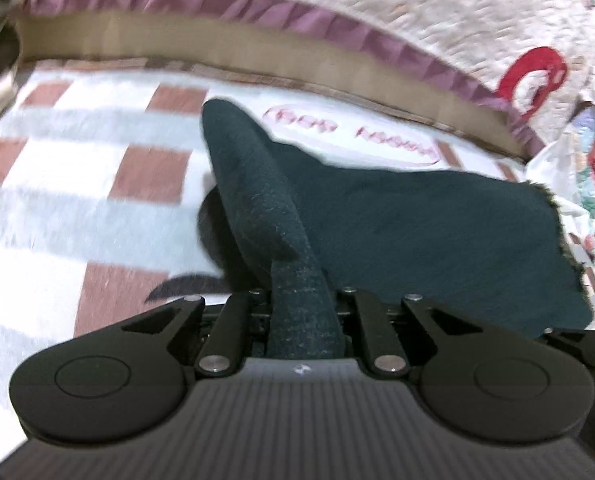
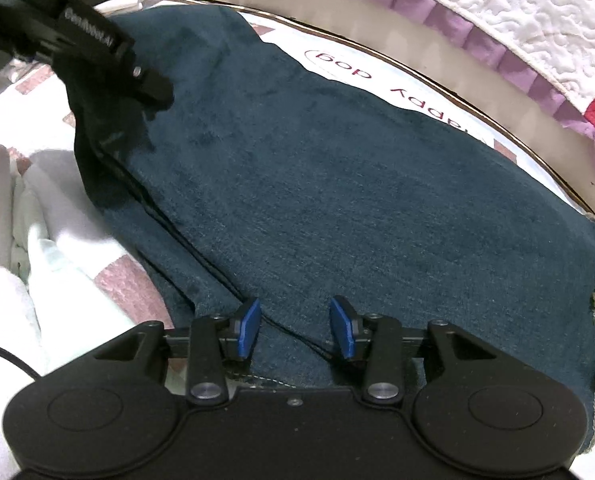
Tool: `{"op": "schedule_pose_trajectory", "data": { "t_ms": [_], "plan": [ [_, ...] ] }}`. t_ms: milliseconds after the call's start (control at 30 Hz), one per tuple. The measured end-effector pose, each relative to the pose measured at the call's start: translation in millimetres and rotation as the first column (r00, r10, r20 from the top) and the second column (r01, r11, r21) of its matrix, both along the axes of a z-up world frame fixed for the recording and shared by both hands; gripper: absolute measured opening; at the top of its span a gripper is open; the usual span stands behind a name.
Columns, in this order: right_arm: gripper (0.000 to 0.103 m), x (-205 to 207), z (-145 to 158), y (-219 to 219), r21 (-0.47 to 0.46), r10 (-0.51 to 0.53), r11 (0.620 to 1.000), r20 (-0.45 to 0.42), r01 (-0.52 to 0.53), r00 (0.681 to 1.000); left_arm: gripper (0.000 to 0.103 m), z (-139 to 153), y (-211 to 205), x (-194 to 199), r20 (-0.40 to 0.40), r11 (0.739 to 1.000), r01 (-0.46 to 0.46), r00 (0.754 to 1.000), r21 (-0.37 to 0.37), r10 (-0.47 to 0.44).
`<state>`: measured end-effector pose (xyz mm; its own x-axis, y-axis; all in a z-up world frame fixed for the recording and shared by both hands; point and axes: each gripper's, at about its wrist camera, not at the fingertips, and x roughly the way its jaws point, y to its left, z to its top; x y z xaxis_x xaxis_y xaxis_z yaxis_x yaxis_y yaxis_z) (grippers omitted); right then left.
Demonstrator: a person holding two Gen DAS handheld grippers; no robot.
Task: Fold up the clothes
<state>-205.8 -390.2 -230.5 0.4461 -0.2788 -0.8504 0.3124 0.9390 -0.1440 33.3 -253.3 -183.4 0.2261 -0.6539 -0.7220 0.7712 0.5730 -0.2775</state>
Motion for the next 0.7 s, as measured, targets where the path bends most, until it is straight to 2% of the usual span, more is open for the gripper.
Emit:
{"op": "schedule_pose_trajectory", "data": {
  "t_ms": [167,333,433,533,633,700],
  "plan": [
    [0.046,-2.2,-0.1,-5.2,0.034,-0.016,0.999,0.014,0.015,1.000,0.010,16.2,-8.4,-13.4,0.086,0.998,0.053,0.995,-0.020,-0.051],
    [0.047,-14.0,-1.5,-25.5,0.169,-0.092,0.983,0.096,0.075,0.991,0.010,28.2,-13.0,-25.1,0.123,0.995,0.092,0.989,-0.048,-0.085],
    [0.048,-27.3,2.6,-56.0,0.375,-0.242,0.911,0.156,0.169,0.958,0.010,38.6,-13.4,-31.5,0.142,0.991,0.113,0.985,-0.067,-0.103],
    [0.050,-43.7,14.1,-88.8,0.542,-0.452,0.789,0.195,0.288,0.871,0.010,47.1,-15.4,-43.1,0.183,0.986,0.146,0.974,-0.076,-0.130],
    [0.058,-48.9,34.1,-114.0,0.678,-0.586,0.672,0.241,0.298,0.774,0.010,51.6,-15.3,-57.2,0.223,0.979,0.182,0.962,-0.095,-0.158],
    [0.061,-39.2,50.6,-122.2,0.734,-0.603,0.628,0.249,0.258,0.758,0.010,53.9,-14.7,-66.8,0.248,0.972,0.207,0.953,-0.109,-0.175]
  ]
}}
